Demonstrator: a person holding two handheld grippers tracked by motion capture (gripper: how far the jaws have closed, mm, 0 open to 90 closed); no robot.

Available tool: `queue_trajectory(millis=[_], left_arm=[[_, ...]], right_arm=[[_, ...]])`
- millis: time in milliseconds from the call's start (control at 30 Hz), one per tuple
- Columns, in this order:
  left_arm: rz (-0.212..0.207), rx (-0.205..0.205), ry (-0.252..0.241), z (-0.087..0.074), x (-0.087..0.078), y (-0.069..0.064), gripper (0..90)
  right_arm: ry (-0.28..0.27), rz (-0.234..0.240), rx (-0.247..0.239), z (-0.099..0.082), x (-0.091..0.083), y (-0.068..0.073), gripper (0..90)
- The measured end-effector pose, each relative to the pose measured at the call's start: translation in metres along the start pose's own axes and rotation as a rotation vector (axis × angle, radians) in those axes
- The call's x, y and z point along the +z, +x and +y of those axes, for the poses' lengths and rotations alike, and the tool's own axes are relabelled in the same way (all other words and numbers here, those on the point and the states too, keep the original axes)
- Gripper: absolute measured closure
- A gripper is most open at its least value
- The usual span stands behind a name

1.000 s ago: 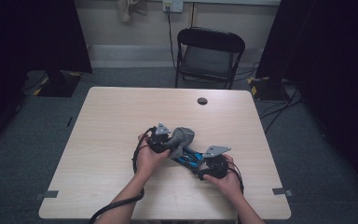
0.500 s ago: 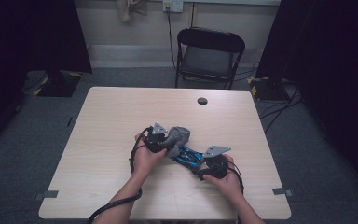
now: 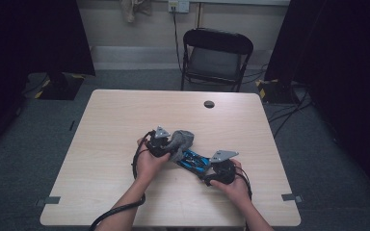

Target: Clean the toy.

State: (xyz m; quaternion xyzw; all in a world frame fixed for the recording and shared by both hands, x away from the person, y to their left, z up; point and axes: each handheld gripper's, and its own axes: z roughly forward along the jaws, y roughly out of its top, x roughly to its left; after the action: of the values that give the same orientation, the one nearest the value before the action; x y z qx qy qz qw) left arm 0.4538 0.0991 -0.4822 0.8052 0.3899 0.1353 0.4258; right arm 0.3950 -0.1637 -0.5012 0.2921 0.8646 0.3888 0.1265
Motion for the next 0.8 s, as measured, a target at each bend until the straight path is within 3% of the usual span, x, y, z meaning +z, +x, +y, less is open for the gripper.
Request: queue_trajectory(millis=[600, 800], left_arm=[[0.037, -0.028, 0.016, -0.002, -0.010, 0.011, 69.0], [0.007, 0.000, -0.015, 0.008, -0.019, 0.003, 69.0]], right_arm=[[0.000, 0.000, 0.000, 0.000, 0.000, 0.000, 25.6], [-0.001, 0.000, -0.001, 0.000, 0.000, 0.000, 25.6]])
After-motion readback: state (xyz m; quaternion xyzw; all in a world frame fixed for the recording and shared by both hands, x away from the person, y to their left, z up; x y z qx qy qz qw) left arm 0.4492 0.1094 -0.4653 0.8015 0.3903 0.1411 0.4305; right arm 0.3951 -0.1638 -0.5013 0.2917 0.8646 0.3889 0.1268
